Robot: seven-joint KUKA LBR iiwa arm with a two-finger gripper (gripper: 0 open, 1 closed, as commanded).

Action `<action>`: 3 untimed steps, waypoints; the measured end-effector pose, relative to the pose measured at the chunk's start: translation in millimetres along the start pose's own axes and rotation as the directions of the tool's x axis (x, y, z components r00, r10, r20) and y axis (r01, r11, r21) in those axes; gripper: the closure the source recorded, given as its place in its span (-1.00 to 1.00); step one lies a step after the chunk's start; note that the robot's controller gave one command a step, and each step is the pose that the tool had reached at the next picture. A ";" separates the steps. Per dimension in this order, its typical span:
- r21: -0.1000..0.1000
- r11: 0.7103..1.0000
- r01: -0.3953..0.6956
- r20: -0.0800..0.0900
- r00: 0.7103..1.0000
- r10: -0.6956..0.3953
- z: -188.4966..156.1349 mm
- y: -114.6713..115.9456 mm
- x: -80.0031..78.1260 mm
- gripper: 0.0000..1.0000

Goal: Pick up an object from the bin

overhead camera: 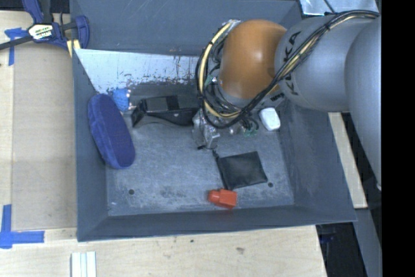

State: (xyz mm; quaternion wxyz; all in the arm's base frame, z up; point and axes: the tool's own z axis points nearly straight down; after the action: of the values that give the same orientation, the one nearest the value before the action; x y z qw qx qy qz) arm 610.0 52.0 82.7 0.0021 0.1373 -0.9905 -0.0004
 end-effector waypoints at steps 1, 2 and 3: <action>0.000 1.000 0.000 -0.006 1.000 0.000 -0.7 -0.6 0.8 -1.00; 0.000 0.993 0.119 -0.014 0.993 -0.119 -18.6 -2.2 -10.7 -1.00; 0.005 0.992 0.125 -0.019 0.992 -0.125 -19.3 42.4 -25.1 -1.00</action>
Offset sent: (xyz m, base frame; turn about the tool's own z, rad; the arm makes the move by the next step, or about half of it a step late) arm 0.0000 0.0000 0.0000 0.0000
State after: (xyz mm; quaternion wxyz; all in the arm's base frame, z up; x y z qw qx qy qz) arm 622.7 99.7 102.0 0.0108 0.1989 -0.9800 0.0039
